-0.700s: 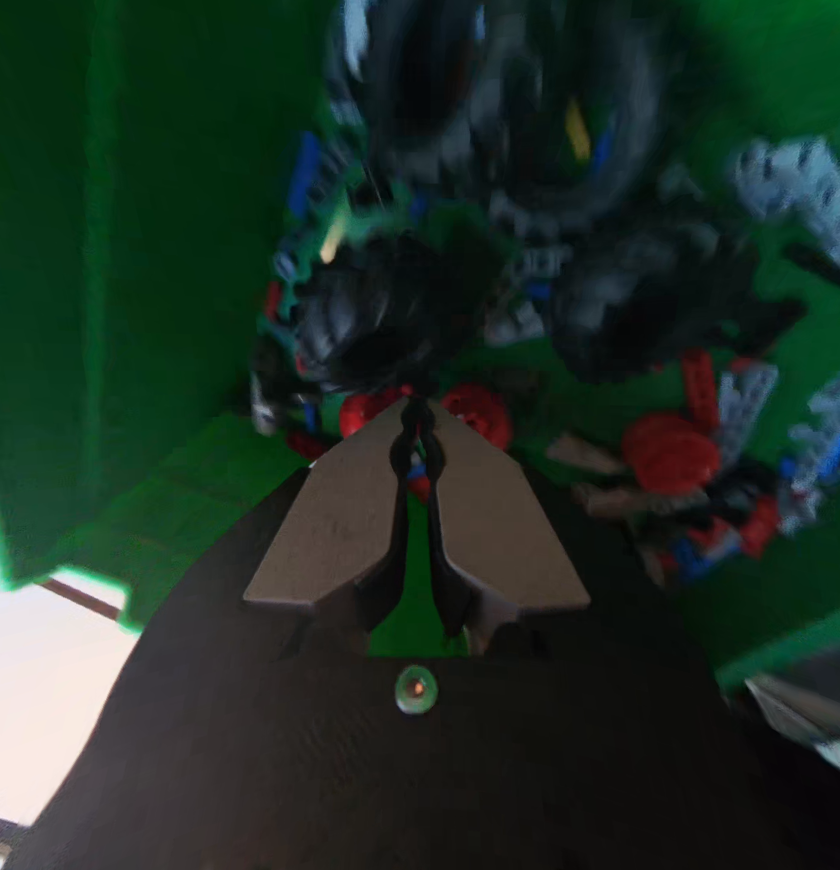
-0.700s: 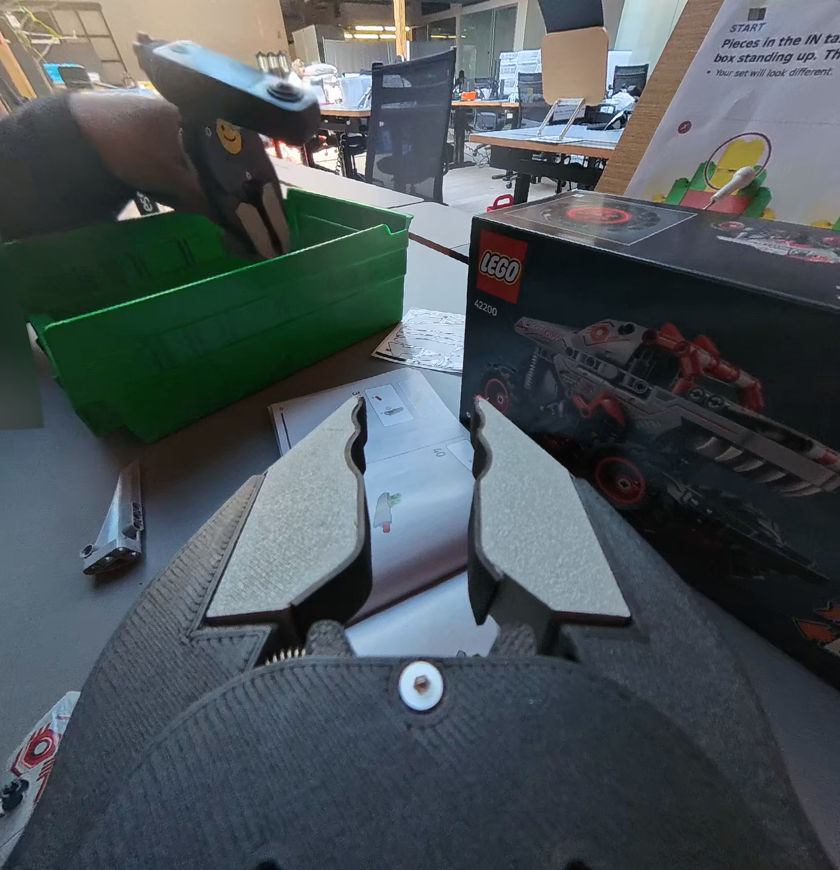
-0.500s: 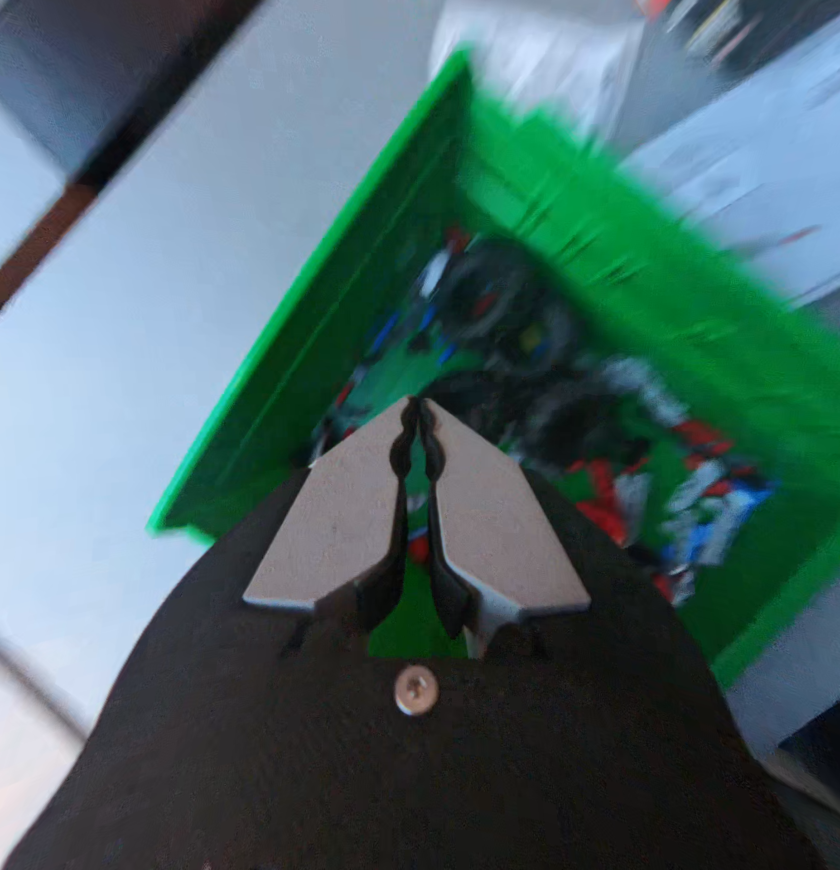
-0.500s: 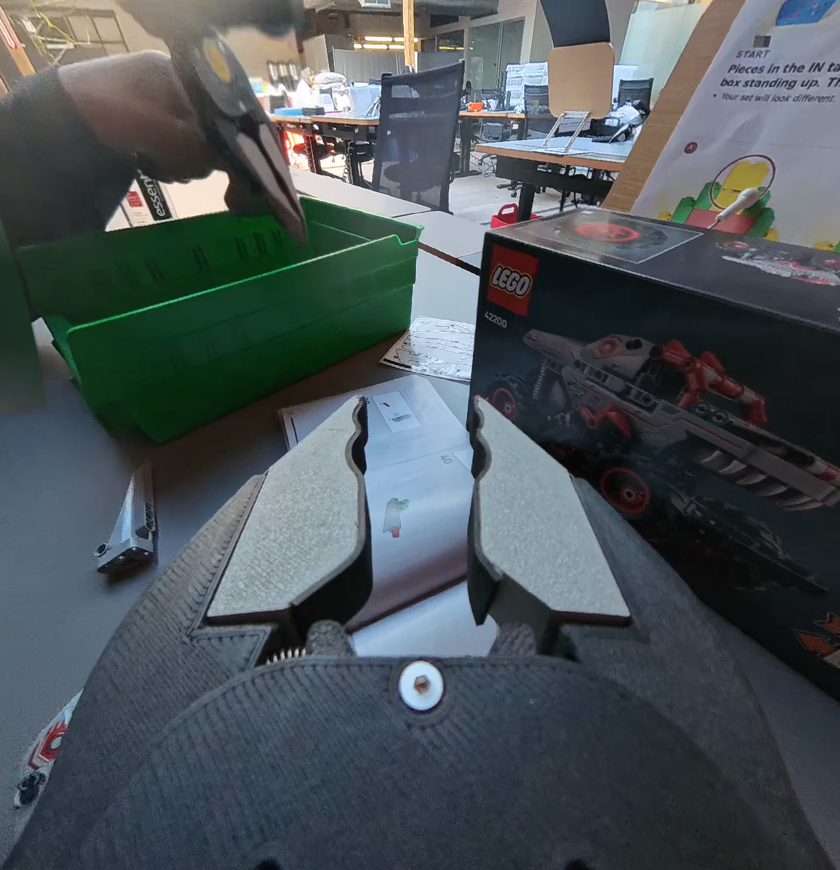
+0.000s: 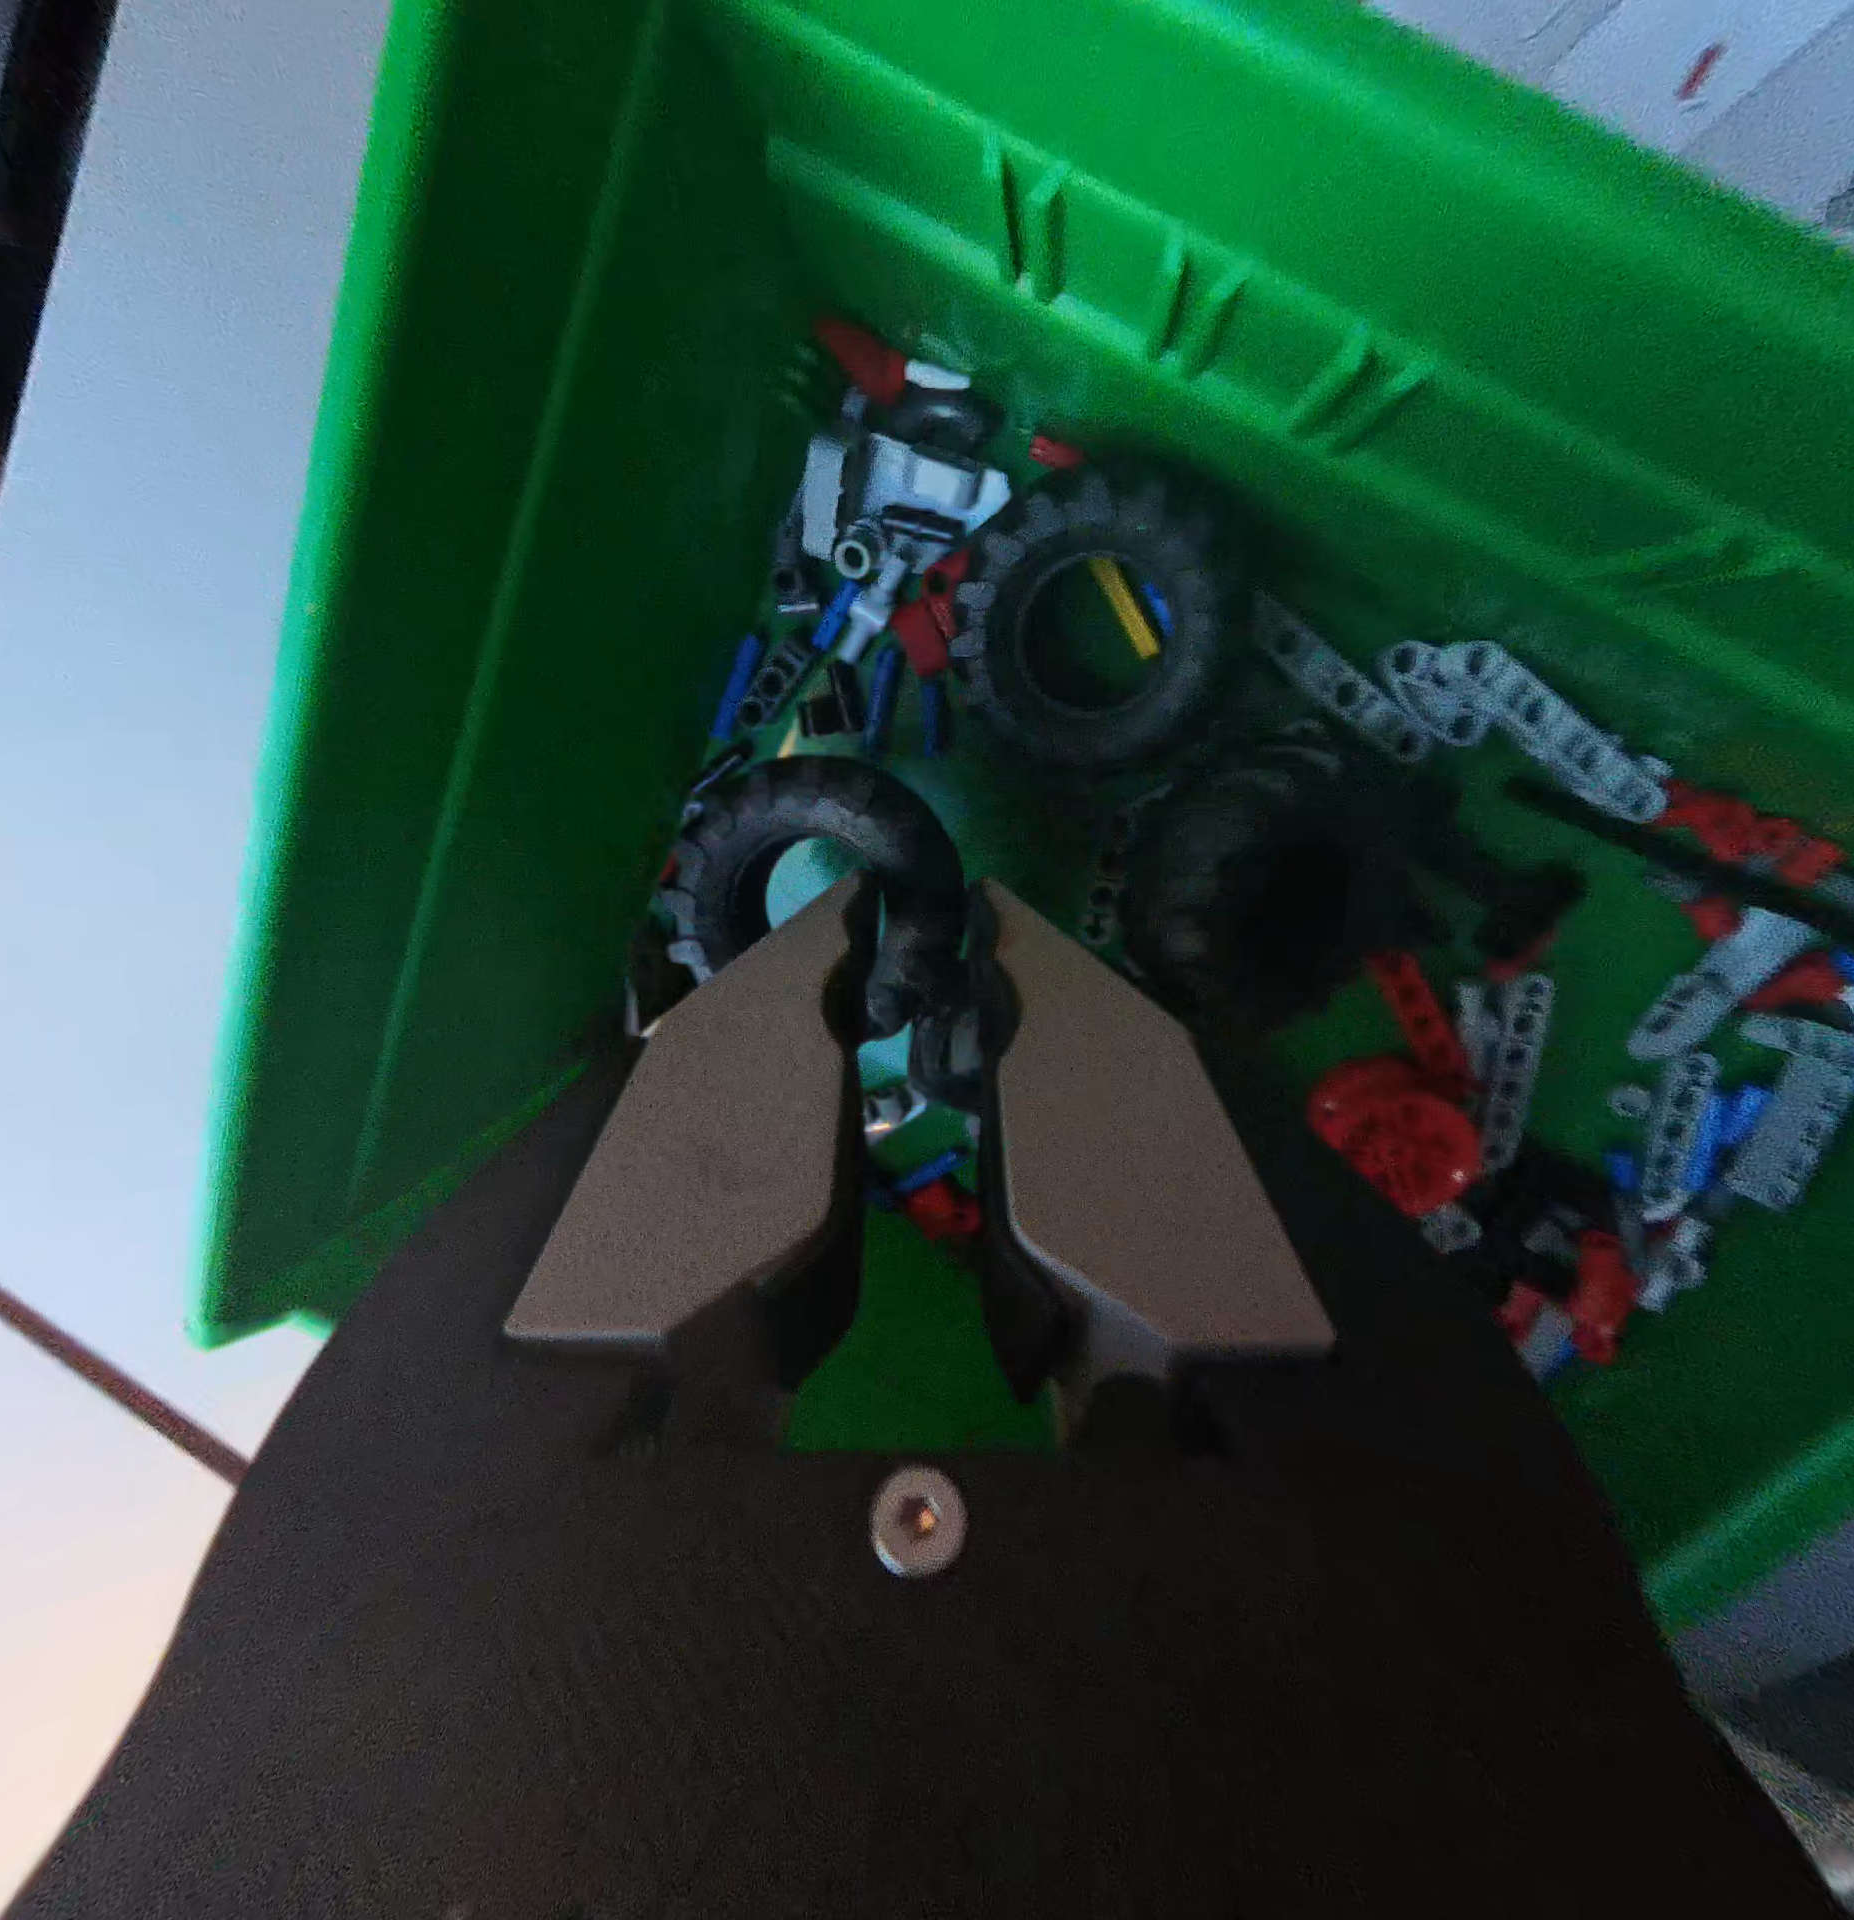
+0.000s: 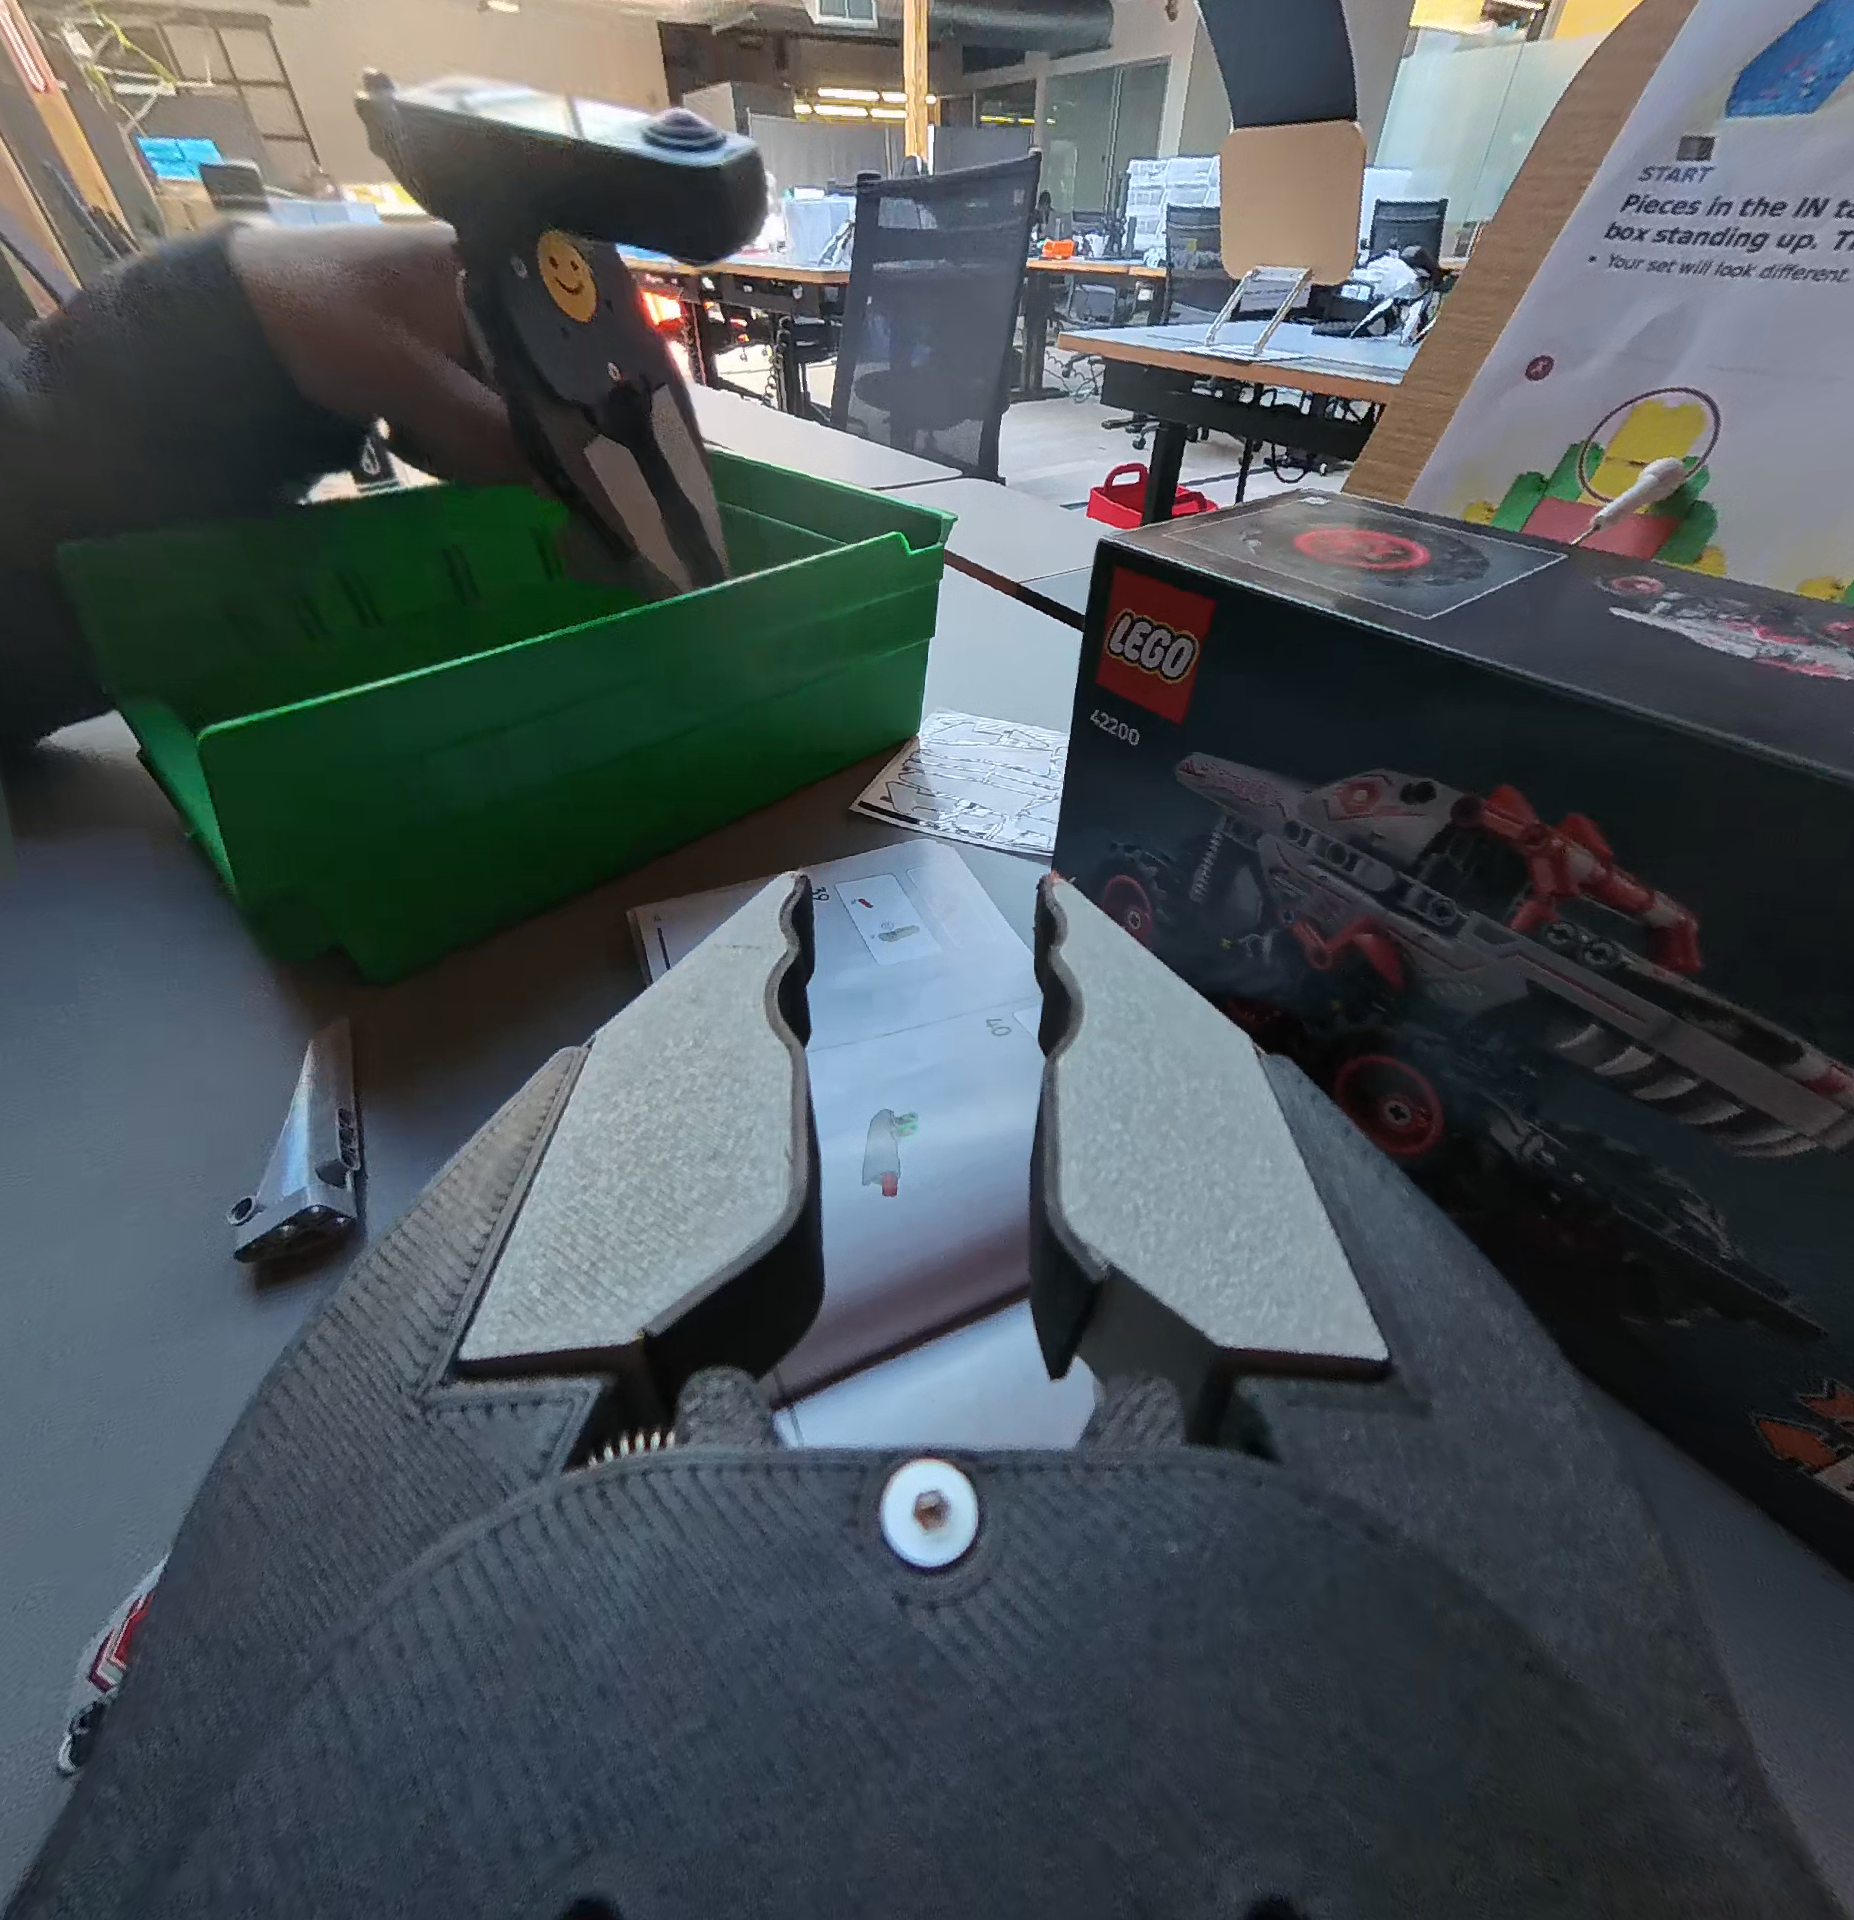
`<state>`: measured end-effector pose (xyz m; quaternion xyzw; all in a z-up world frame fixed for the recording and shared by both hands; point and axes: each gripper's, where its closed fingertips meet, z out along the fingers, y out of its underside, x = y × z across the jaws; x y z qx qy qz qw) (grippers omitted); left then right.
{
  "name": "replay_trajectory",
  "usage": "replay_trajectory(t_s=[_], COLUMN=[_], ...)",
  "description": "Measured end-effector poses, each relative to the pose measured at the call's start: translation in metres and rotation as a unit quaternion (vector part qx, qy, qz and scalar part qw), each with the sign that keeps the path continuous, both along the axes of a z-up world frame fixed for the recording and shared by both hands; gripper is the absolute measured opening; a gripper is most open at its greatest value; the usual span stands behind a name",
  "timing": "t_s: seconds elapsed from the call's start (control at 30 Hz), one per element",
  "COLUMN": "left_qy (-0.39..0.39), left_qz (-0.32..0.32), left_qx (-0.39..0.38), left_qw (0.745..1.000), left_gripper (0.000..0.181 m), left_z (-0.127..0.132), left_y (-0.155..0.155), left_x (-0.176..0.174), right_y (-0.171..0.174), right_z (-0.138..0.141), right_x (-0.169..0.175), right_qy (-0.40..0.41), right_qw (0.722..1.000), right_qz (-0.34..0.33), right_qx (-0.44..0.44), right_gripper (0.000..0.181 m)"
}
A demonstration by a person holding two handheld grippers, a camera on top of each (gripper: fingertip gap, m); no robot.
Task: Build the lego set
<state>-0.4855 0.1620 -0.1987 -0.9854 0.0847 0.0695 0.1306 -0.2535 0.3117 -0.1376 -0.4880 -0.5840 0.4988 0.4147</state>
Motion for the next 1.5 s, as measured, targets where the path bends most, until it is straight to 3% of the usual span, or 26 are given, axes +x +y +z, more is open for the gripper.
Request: replay_trajectory(t_s=[0.13,0.23,0.3,0.4,0.47,0.53,0.67,0.73,0.83,0.87,1.0,1.03,1.07,1.13,1.17,1.23,1.4,1.47,1.5], left_qy=[-0.026,0.046,0.080,0.136,0.067,0.041,0.039,0.050,0.091,0.114,0.141,0.129,0.067,-0.140,-0.122,-0.002,0.139,0.138,0.109], left_qz=[-0.023,0.000,0.018,0.021,-0.024,-0.043,-0.016,-0.034,-0.044,-0.046,-0.058,-0.091,-0.103,-0.109,-0.088,-0.045,-0.014,-0.014,-0.009], left_qx=[0.102,0.088,0.051,-0.100,-0.173,-0.137,-0.005,-0.004,-0.062,-0.062,-0.062,-0.087,-0.107,-0.138,-0.127,-0.082,-0.036,-0.051,-0.066], left_qw=[0.994,0.995,0.995,0.985,0.982,0.989,0.999,0.998,0.993,0.990,0.986,0.984,0.987,0.974,0.980,0.996,0.990,0.989,0.992], left_gripper=[0.014,0.008,0.004,0.000,0.000,0.000,0.001,0.004,0.008,0.000,0.000,0.000,0.000,0.000,0.000,0.000,0.000,0.000,0.015], left_z=[0.041,0.037,0.020,-0.015,-0.032,-0.020,0.018,0.012,-0.010,-0.013,-0.016,-0.015,-0.015,-0.007,-0.004,0.002,0.003,-0.010,-0.020], left_y=[0.016,0.008,0.007,-0.019,-0.037,-0.029,0.012,0.017,0.006,0.007,0.011,0.002,-0.007,-0.025,-0.021,-0.005,0.010,0.010,0.007], left_x=[0.006,-0.031,-0.052,-0.072,-0.040,-0.024,-0.040,-0.045,-0.055,-0.059,-0.054,-0.047,-0.028,0.031,0.022,-0.022,-0.068,-0.069,-0.062], right_y=[0.000,-0.001,0.001,0.000,-0.003,-0.006,-0.014,-0.019,-0.024,-0.025,-0.029,-0.030,-0.031,-0.032,-0.033,-0.034,-0.038,-0.038,-0.037], right_z=[0.001,0.001,-0.001,0.000,0.005,0.011,0.019,0.020,0.022,0.023,0.027,0.026,0.026,0.025,0.026,0.028,0.028,0.026,0.026], right_x=[0.000,0.000,0.000,0.001,0.003,0.006,0.010,0.011,0.013,0.014,0.017,0.017,0.018,0.018,0.019,0.019,0.020,0.019,0.019], right_qy=[0.001,0.001,0.000,0.000,0.008,0.016,0.026,0.028,0.031,0.033,0.039,0.038,0.037,0.035,0.035,0.038,0.038,0.035,0.035], right_qw=[1.000,1.000,1.000,1.000,1.000,1.000,0.999,0.999,0.999,0.999,0.998,0.998,0.998,0.998,0.998,0.997,0.997,0.997,0.997], right_qz=[0.002,0.002,-0.001,0.005,0.013,0.018,0.026,0.033,0.041,0.043,0.053,0.054,0.055,0.059,0.060,0.063,0.066,0.064,0.063], right_qx=[-0.001,-0.002,-0.003,-0.018,-0.024,-0.018,-0.002,0.000,0.002,0.001,-0.001,-0.001,0.000,0.000,-0.001,-0.001,0.004,0.008,0.009], right_gripper=[0.039,0.039,0.039,0.038,0.038,0.038,0.038,0.038,0.038,0.038,0.038,0.038,0.037,0.037,0.037,0.037,0.037,0.037,0.037])
